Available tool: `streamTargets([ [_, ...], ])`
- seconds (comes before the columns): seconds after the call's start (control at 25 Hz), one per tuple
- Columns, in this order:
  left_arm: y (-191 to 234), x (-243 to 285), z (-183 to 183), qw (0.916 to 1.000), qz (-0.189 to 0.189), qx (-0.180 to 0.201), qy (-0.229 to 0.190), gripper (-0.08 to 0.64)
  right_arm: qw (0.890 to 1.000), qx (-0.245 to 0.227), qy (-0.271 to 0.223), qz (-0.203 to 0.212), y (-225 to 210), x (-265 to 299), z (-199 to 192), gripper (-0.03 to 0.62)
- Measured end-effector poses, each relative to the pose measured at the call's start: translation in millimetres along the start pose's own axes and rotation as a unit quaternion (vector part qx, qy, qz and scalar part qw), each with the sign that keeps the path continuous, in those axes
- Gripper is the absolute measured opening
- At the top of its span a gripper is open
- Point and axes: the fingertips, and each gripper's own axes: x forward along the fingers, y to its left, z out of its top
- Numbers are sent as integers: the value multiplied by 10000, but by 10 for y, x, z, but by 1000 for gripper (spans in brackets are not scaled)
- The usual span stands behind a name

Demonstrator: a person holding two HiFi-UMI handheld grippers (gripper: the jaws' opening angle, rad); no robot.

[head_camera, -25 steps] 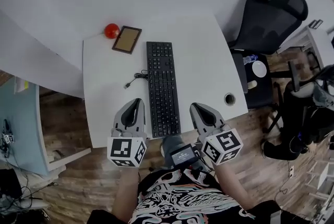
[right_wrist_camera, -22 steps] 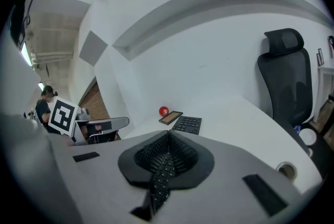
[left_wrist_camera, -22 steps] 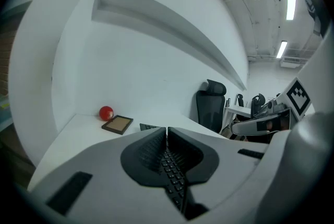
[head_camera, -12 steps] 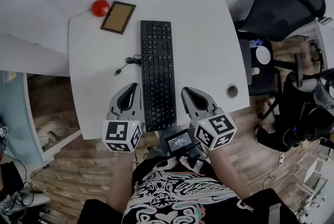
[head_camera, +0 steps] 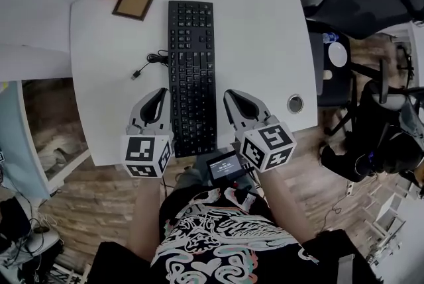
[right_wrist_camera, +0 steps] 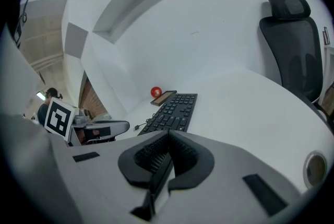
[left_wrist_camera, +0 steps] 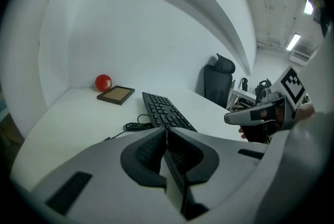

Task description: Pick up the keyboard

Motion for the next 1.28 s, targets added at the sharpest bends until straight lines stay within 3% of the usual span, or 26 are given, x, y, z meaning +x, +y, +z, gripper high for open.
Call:
streamTargets([
  [0.32, 33, 172, -300, 9974, -221, -425, 533, 26, 9988, 79, 475, -7, -125, 225, -261, 29],
  [0.48, 27, 222, -323, 9947, -435, -713, 604, 29, 9964, 397, 730, 187, -112, 329, -381, 31],
  [0.52, 13, 241, -325, 9938, -516, -765, 625, 74, 9954, 503, 786, 224, -112, 351, -404, 32],
  [0.56, -7, 263, -336, 9923, -623, -840, 671, 169, 9943, 612, 830, 257, -112, 371, -419, 34],
  [0.76, -80, 372, -433, 9804, -1063, -1350, 966, 195, 9873, 1087, 1082, 421, -128, 491, -467, 108],
  [1.12, -103, 529, -481, 9676, -1308, -1782, 1222, 195, 9713, 1494, 1762, 564, -142, 644, -552, 116],
  [1.28, -130, 536, -493, 9501, -1542, -2263, 1492, 193, 9699, 1542, 1794, 579, -122, 627, -539, 115],
])
